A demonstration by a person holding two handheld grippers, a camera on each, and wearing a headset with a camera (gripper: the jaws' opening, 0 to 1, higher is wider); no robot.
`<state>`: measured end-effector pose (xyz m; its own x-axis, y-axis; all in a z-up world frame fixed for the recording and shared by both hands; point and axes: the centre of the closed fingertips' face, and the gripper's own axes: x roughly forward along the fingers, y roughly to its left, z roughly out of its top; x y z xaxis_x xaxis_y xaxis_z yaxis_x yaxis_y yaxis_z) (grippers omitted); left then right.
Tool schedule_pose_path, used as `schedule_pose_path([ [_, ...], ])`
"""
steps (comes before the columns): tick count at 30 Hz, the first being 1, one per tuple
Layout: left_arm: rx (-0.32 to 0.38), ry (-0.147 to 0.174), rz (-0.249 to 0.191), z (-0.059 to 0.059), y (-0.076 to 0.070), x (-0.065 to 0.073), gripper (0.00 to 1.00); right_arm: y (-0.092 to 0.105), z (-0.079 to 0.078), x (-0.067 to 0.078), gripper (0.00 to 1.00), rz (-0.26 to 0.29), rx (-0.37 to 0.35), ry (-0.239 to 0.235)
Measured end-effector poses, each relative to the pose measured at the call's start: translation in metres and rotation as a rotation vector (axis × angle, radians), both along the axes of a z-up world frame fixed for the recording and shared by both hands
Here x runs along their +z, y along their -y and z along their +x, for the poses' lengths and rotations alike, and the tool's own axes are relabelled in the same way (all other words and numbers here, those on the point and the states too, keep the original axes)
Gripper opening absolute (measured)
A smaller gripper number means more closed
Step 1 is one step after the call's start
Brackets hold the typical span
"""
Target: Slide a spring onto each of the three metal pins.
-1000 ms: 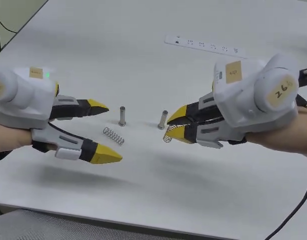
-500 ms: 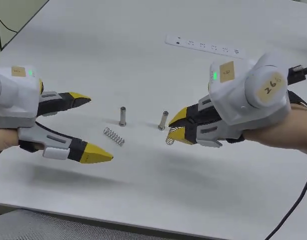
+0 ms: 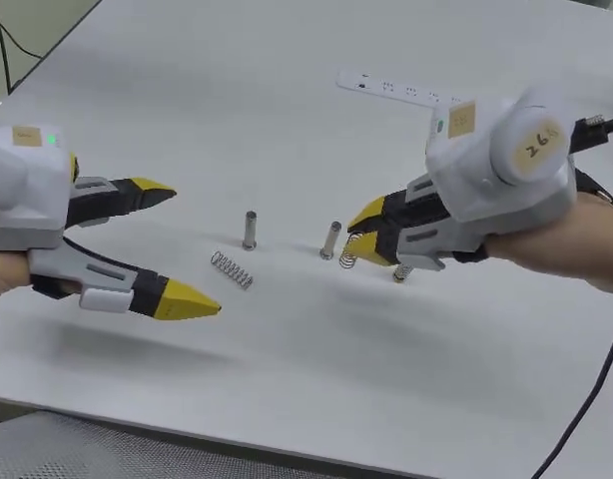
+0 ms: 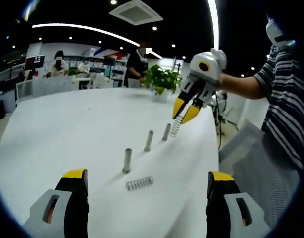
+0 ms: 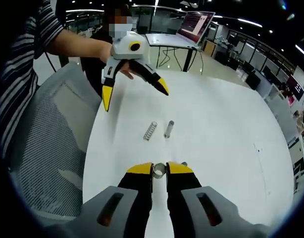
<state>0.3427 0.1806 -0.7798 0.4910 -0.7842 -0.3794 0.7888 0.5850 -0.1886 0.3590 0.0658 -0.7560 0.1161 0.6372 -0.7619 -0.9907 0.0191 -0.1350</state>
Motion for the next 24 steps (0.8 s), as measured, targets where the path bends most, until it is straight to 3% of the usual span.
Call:
schedule_pose_path([
  [11,0.018,-0.009,0.005,-0.002,-0.006,-0.003,0.98,-0.007,0.028,0.008,0.07,0.017,-0.07,0.038],
  [24,0.025,-0.012,0.011,-0.004,-0.008,-0.006,0.98,-0.008,0.045,0.006,0.07,0.04,-0.142,0.017],
])
